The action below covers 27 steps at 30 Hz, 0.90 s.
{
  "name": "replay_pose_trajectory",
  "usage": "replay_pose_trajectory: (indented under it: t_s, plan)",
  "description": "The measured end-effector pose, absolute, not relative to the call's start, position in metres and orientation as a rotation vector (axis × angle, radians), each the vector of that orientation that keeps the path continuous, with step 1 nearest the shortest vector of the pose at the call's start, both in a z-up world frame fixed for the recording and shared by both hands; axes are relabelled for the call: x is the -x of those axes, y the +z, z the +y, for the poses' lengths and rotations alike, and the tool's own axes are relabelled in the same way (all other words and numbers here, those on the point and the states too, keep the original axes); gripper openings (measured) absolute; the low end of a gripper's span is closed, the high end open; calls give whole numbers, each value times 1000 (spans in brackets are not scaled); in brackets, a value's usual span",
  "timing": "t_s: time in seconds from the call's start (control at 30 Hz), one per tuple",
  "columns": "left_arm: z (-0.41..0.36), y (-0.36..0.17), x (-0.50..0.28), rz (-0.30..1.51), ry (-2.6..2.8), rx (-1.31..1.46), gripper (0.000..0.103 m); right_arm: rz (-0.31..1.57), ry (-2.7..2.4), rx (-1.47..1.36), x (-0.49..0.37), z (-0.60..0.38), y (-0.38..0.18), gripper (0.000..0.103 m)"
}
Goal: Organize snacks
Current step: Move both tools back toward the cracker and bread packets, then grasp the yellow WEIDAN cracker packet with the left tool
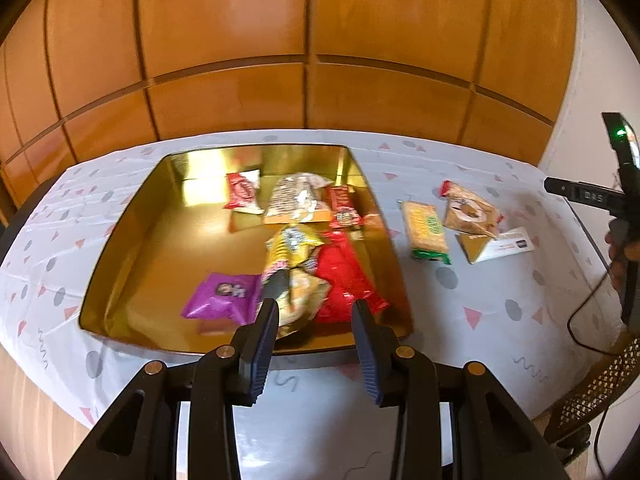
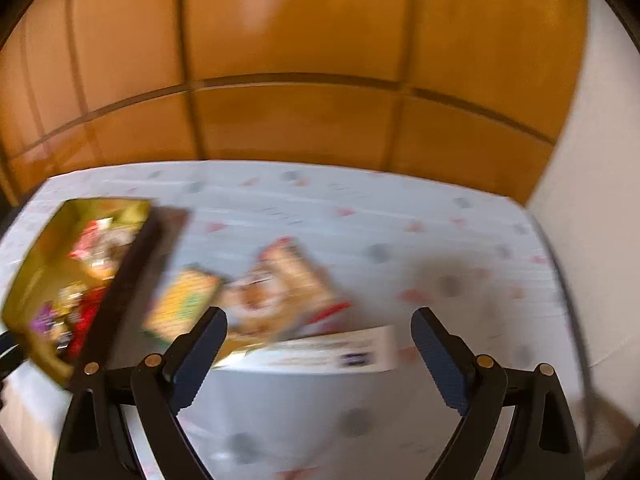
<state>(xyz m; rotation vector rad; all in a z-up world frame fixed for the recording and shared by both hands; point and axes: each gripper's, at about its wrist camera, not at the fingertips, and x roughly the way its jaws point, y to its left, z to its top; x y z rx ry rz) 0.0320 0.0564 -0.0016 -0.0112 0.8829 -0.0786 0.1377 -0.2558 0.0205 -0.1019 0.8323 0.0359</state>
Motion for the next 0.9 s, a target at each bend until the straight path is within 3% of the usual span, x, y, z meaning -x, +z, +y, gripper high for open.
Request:
replay_pose_trajectory:
  t_s: [0.2,0.33,0.9]
  plan:
    - [33,1,-42,913,-144,-6,38,829,-142,106,-155,-328,7,97]
    - [8,2,-50,931,-214,-47,38,872,-174,-137,-162,-365,1,97]
    - [-79,-35,-144,1093,-311,-181,40,884,-111,-222,-161,-366,1,99]
